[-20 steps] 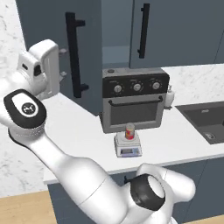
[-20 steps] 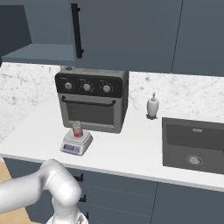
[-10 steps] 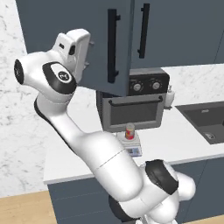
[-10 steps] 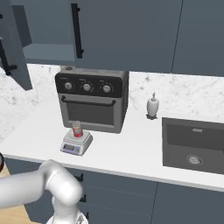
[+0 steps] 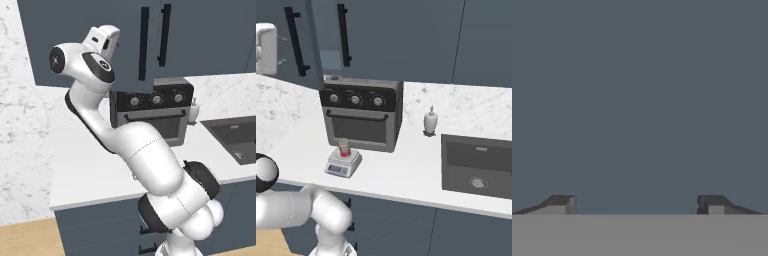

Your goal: Pick the canned food and place it on the digital scale for weighing, and close the cabinet.

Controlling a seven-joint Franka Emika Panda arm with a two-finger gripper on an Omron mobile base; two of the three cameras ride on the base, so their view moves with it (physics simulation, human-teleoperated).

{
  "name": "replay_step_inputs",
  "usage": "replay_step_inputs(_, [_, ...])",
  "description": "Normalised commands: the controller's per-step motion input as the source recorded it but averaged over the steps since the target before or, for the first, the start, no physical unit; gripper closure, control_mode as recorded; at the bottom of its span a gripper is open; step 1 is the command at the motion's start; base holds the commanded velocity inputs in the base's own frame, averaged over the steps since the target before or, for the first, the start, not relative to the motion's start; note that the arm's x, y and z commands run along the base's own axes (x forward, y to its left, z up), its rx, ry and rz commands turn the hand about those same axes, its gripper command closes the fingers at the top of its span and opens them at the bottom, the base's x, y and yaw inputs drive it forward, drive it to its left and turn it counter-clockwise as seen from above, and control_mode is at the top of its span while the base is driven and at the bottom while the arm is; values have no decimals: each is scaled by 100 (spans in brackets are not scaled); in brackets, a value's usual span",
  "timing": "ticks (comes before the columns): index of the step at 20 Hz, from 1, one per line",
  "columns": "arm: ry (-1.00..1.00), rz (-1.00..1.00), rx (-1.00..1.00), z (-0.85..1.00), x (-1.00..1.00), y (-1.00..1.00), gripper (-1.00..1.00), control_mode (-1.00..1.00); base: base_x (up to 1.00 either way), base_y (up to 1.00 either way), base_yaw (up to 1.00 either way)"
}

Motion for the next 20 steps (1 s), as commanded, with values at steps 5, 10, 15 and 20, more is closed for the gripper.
replay_step_inputs(5, [10,10,9,-1,99,-42,-100,-100,0,0,0])
replay_step_inputs(10, [10,11,8,-4,91,-33,-100,-100,0,0,0])
replay_step_inputs(15, [1,9,3,-28,56,-32,-100,-100,0,0,0])
replay_step_inputs(20, [0,10,0,-72,43,-31,-100,-100,0,0,0])
